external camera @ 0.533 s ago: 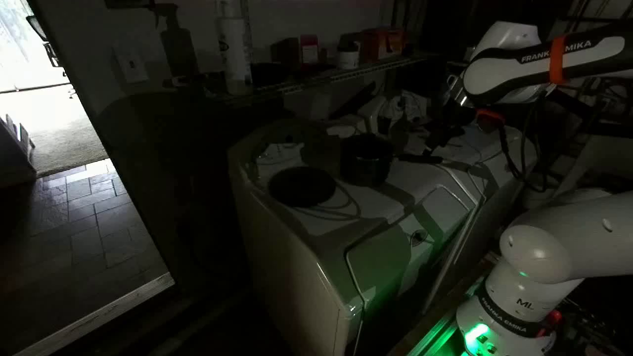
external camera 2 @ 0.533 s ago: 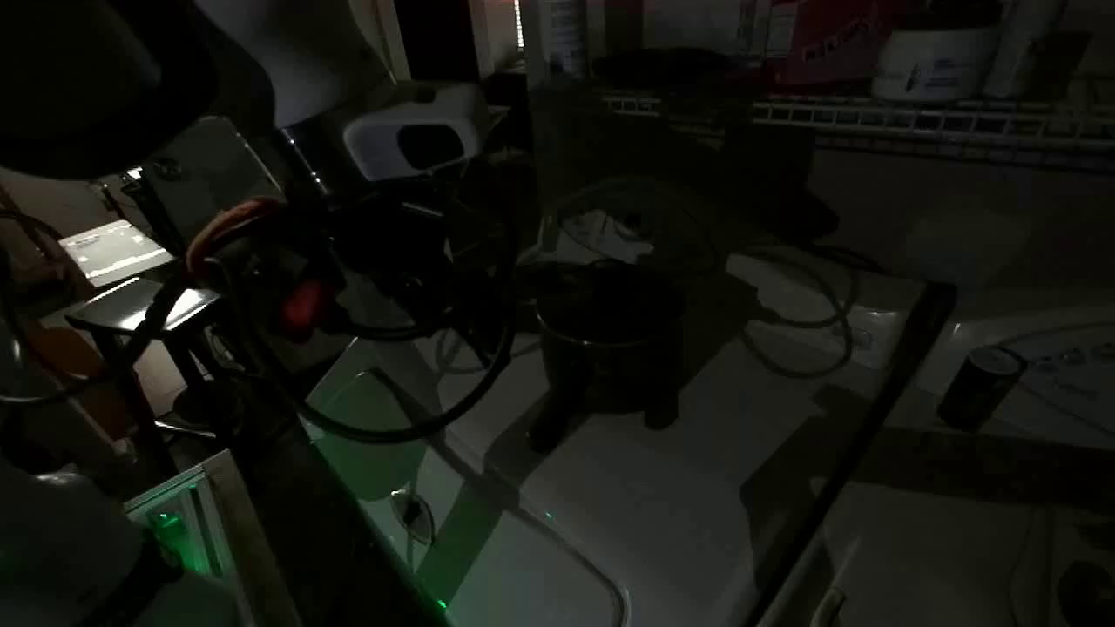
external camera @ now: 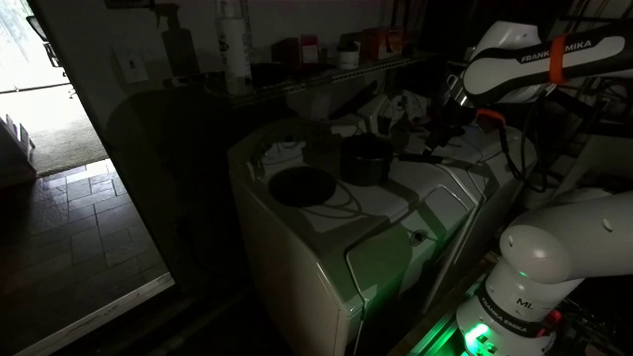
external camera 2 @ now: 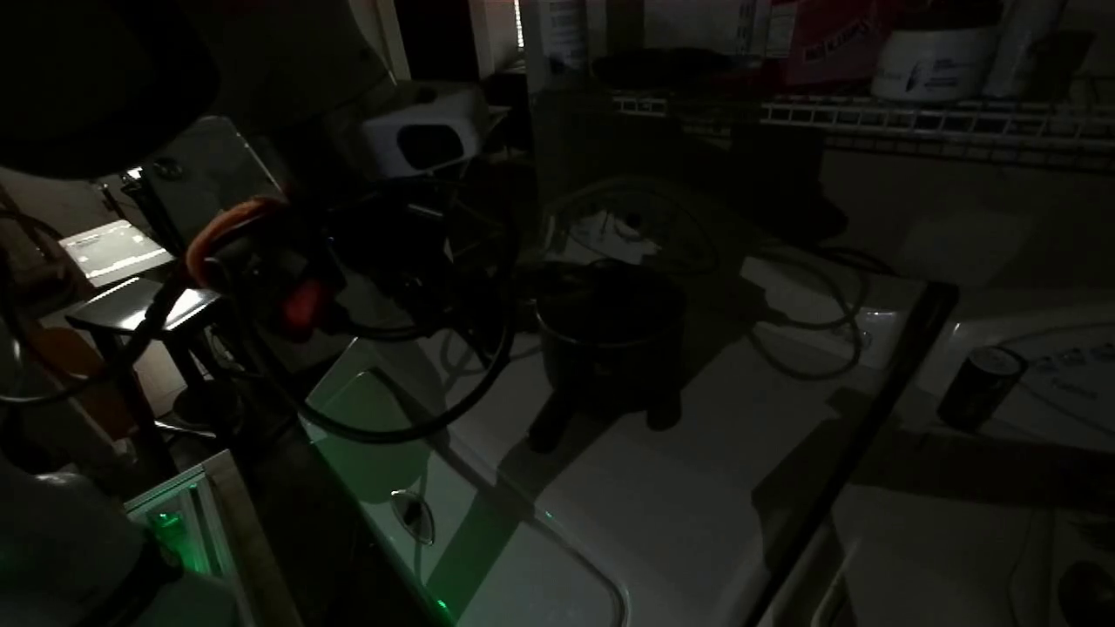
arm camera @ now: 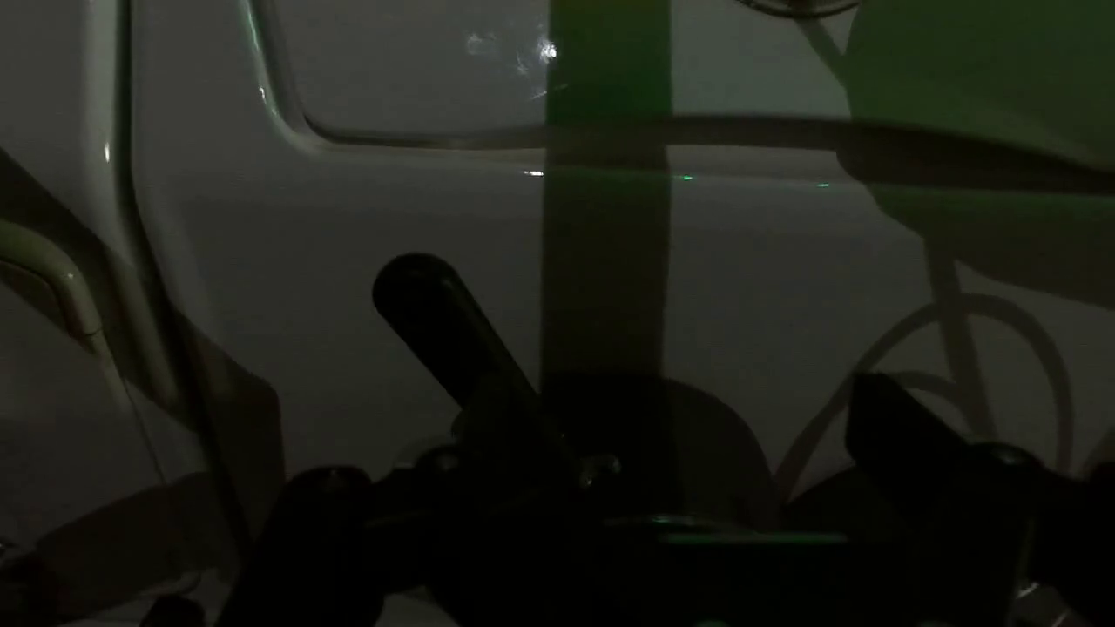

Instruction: Remove the glass lid from the black pot.

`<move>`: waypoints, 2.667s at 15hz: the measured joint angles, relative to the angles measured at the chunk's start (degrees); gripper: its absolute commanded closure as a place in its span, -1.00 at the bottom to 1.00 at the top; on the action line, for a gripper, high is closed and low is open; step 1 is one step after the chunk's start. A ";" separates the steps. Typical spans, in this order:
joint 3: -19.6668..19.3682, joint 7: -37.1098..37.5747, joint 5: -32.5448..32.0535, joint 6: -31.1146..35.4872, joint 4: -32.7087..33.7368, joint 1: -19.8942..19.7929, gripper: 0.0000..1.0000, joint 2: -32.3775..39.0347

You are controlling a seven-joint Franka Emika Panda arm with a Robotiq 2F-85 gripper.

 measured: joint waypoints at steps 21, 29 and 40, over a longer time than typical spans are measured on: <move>7.30 12.43 2.03 1.53 8.62 0.19 -1.00 2.77; 9.57 16.15 2.03 1.46 13.36 0.19 -1.00 7.11; 11.63 18.84 2.04 1.15 18.50 0.27 -1.00 12.18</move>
